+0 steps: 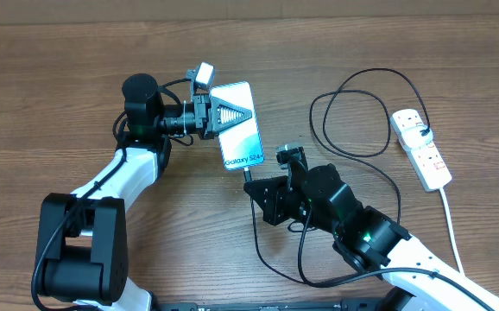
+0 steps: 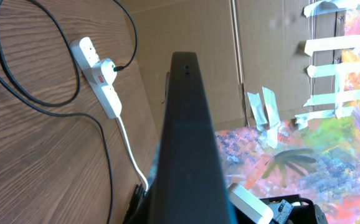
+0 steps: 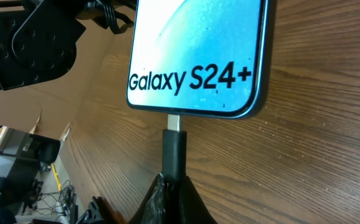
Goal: Plug charger to phone and switch on socket
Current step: 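Open the right gripper and withdraw it from the inserted plug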
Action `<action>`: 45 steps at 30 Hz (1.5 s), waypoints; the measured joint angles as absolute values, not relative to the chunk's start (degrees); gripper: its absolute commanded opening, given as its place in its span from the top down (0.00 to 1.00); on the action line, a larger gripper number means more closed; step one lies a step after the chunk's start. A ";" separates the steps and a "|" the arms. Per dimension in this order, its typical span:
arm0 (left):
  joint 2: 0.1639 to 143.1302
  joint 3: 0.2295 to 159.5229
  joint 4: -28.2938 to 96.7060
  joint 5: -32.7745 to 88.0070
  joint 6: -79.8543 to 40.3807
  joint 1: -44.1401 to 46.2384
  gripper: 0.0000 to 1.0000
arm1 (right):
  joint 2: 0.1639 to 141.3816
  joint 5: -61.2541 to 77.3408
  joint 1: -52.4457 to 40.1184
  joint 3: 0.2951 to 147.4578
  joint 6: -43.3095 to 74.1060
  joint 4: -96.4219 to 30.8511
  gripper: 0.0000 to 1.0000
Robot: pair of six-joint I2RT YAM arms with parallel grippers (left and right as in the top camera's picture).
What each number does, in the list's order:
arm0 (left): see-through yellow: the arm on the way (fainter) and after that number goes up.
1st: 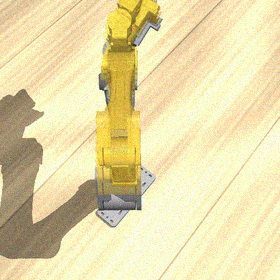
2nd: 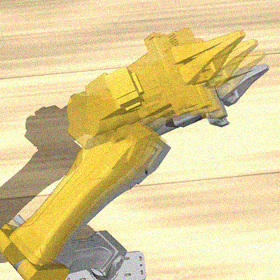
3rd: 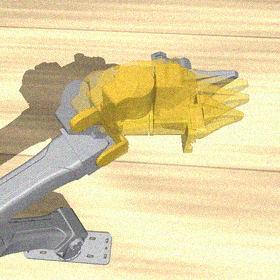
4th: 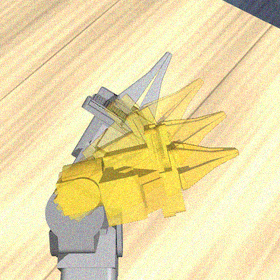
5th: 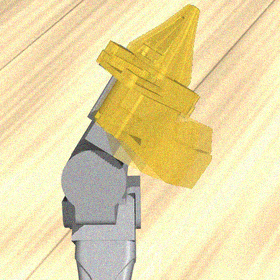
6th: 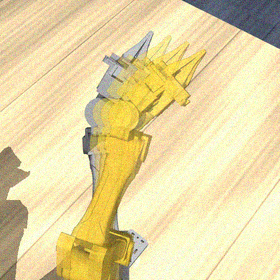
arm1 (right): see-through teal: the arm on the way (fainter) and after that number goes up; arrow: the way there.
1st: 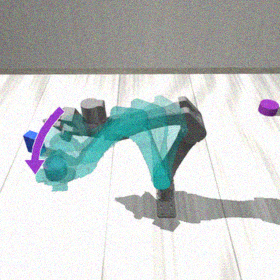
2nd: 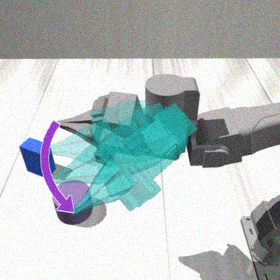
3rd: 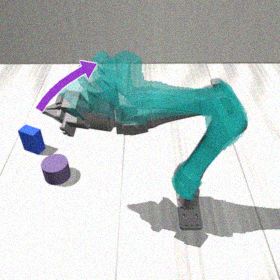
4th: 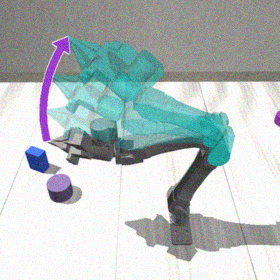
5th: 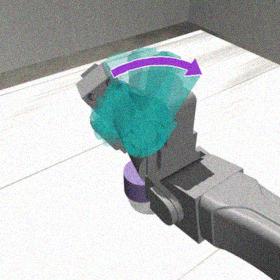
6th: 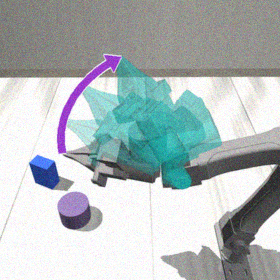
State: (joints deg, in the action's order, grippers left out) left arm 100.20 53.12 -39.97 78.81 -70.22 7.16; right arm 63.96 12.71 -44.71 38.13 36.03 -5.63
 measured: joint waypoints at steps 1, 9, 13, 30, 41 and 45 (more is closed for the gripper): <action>100.20 53.12 -39.97 78.81 -70.22 7.16 0.96 | 63.96 12.60 -44.73 38.13 36.03 -5.61 0.96; 100.20 53.12 -39.99 78.81 -70.22 7.16 0.96 | 63.96 12.43 -44.73 38.13 36.03 -5.37 0.96; 100.20 53.12 -39.99 78.81 -70.41 7.16 0.96 | 64.14 12.43 -44.73 38.13 36.07 -5.32 0.96; 100.20 53.12 -40.25 80.23 -66.06 7.20 0.96 | 65.56 12.45 -44.66 38.13 36.25 -3.92 0.96; 100.20 53.12 -40.29 80.18 -64.55 7.60 0.96 | 65.98 12.88 -44.47 38.24 34.87 -3.92 0.79; 100.20 53.08 -40.10 79.29 -65.21 8.29 0.96 | 65.95 12.45 -43.70 38.61 34.85 -4.56 0.57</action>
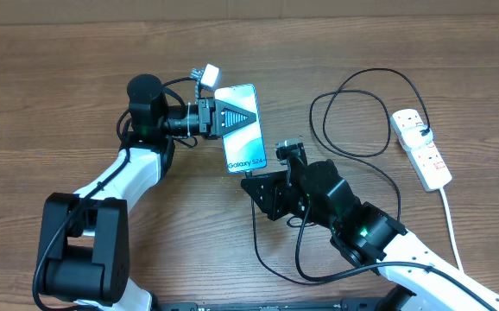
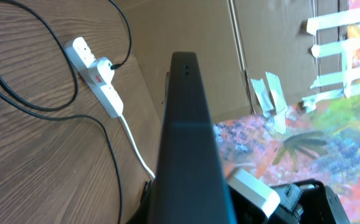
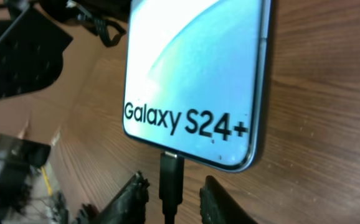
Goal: Plug charger to phone and switch on socket
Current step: 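Open the right gripper and withdraw it from the inserted plug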
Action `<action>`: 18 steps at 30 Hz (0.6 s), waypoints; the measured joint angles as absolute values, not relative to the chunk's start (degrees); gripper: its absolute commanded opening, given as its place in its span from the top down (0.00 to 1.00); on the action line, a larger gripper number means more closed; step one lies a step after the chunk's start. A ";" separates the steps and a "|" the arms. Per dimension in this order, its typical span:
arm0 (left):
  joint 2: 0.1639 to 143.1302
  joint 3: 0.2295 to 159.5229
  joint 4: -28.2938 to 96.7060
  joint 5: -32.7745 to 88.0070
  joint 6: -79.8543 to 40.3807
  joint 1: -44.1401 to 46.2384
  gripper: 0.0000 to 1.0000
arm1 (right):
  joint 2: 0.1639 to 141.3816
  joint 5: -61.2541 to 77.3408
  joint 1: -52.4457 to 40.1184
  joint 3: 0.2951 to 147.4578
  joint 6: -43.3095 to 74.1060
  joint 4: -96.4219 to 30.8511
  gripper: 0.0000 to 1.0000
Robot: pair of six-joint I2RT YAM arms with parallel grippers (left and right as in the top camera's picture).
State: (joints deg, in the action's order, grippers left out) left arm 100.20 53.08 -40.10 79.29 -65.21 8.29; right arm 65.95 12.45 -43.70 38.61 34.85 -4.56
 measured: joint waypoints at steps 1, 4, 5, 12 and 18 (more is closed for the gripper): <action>100.20 53.08 -40.10 78.96 -65.45 8.29 0.96 | 65.95 12.47 -43.57 38.68 34.87 -5.13 0.53; 100.20 53.06 -40.05 77.49 -65.67 8.54 0.96 | 65.95 12.51 -43.57 38.81 34.48 -7.38 0.42; 100.20 53.06 -40.01 76.93 -65.80 8.54 0.96 | 65.95 12.58 -43.57 38.89 34.39 -9.02 0.39; 100.20 53.06 -39.90 74.08 -65.32 8.54 0.96 | 65.95 12.62 -44.69 38.96 33.45 -12.78 0.20; 100.20 53.01 -39.90 73.41 -63.61 8.54 0.96 | 65.95 6.74 -49.47 38.98 31.40 -12.93 0.20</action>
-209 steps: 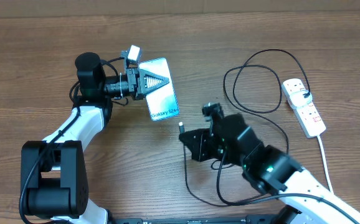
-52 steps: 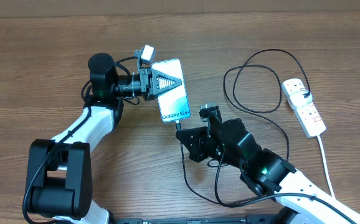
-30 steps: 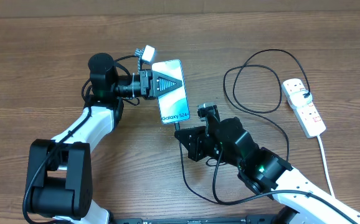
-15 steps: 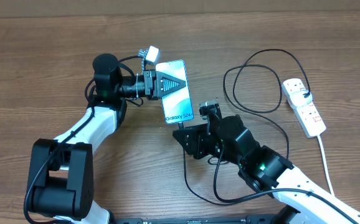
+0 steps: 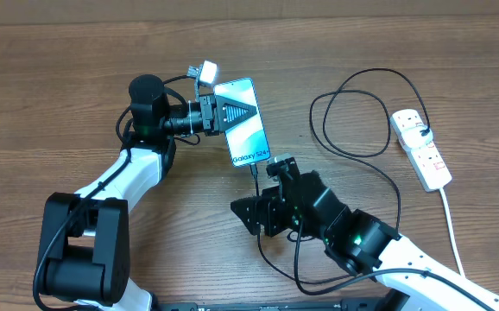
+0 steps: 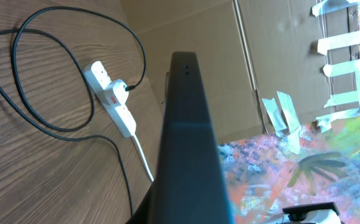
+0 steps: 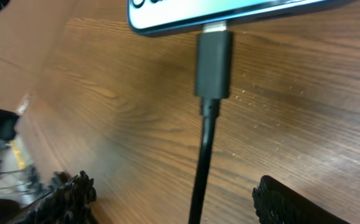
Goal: Plug charger to phone and switch on socket
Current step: 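Open the right gripper and withdraw it from the inserted plug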
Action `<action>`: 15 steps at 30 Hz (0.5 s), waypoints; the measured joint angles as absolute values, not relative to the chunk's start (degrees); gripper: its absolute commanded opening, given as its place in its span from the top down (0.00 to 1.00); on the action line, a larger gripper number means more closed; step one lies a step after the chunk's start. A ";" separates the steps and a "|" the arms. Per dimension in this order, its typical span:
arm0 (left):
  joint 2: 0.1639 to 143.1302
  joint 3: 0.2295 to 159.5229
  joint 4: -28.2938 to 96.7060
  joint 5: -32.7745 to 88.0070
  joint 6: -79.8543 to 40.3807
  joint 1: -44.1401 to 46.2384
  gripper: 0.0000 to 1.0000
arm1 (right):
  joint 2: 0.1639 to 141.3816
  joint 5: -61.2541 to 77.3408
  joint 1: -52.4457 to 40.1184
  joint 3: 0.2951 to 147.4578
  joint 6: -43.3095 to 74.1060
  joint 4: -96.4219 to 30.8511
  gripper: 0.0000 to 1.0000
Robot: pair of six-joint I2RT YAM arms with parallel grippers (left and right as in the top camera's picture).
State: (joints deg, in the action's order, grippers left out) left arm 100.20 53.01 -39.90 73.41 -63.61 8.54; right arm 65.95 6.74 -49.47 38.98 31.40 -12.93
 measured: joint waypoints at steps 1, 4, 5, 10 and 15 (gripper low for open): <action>100.20 53.01 -39.88 73.41 -63.37 8.54 0.96 | 65.95 5.48 -50.11 39.00 31.20 -12.88 0.21; 100.20 53.01 -38.63 73.32 -62.52 8.56 0.96 | 65.95 0.36 -51.90 39.05 30.24 -12.91 0.34; 100.20 52.99 -37.67 73.28 -62.04 8.54 0.96 | 65.95 -0.86 -52.12 39.09 29.93 -12.88 0.41; 100.20 52.90 -32.29 73.23 -59.57 8.54 0.96 | 65.95 -8.49 -52.86 39.40 29.02 -12.69 0.64; 100.20 52.88 -31.40 73.47 -59.29 8.54 0.96 | 65.95 -11.46 -52.90 39.42 28.36 -11.97 0.71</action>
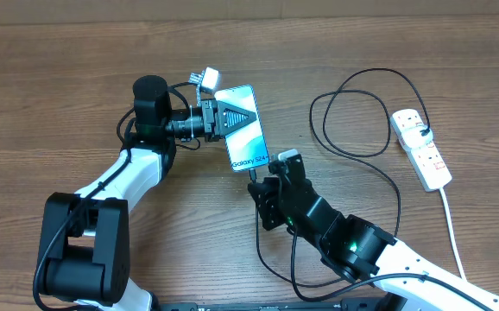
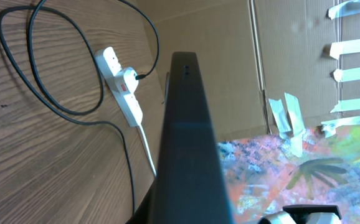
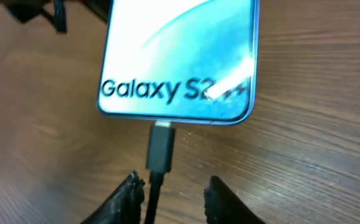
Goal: Plug charger to phone and switch on socket
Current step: 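Open the right gripper and withdraw it from the inserted plug, then lower the phone with the left gripper and lay it flat on the table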
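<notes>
The Galaxy S24+ phone is held off the table by my left gripper, which is shut on its upper end; the left wrist view shows only the phone's dark edge. The black charger plug sits in the phone's bottom port with a sliver of metal showing. My right gripper is open just below it, its fingers on either side of the cable without touching the plug. The white power strip lies at the far right with the charger's adapter plugged in.
The black cable loops across the table between the phone and the strip, and a stretch runs under my right arm. The strip's white lead trails toward the front right edge.
My right gripper was wide open and drawn back low from the plug. Now it is close under the phone again with narrower jaws straddling the cable. The left gripper still holds the phone.
My right gripper was first shut on the plug at the phone's port, while the left held the phone. Then it stood open with the plug staying in the phone. It backed off wide open, and now sits open around the cable below the plug.
</notes>
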Action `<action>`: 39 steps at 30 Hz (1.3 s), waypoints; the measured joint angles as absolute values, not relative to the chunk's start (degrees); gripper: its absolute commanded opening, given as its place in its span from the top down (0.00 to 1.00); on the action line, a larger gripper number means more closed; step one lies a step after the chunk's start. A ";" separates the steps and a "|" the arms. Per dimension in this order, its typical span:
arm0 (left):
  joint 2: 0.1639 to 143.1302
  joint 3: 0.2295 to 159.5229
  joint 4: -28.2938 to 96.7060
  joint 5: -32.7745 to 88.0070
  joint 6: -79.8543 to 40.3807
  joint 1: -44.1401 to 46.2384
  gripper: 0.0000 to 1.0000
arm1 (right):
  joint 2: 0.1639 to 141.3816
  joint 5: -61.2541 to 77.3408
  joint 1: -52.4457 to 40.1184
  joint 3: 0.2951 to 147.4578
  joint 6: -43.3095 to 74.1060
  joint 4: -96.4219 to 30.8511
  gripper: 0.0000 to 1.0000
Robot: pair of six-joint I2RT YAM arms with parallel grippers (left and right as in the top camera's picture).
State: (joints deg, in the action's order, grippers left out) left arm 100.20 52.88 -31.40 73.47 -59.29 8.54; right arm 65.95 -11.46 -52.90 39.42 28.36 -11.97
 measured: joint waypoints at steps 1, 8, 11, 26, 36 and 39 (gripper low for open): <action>100.22 52.88 -31.38 73.49 -59.31 8.54 0.96 | 65.95 -11.60 -52.90 39.42 28.32 -11.94 0.72; 100.22 52.88 -31.29 73.91 -59.31 8.56 0.96 | 66.11 -11.38 -52.93 39.42 28.25 -10.96 0.81; 100.22 52.88 -31.31 73.91 -59.29 8.56 0.96 | 67.20 -11.18 -52.93 39.44 28.21 -9.52 0.88; 100.20 53.12 -31.94 76.20 -57.84 7.84 0.96 | 69.19 -10.96 -53.36 39.42 25.54 -5.21 0.96; 100.20 54.08 -32.36 76.93 -54.92 8.51 0.96 | 69.71 -12.03 -53.34 40.38 21.15 -6.04 0.96; 100.20 54.46 -32.36 76.82 -54.87 8.51 0.96 | 70.04 -11.99 -53.36 40.38 20.97 -4.54 0.96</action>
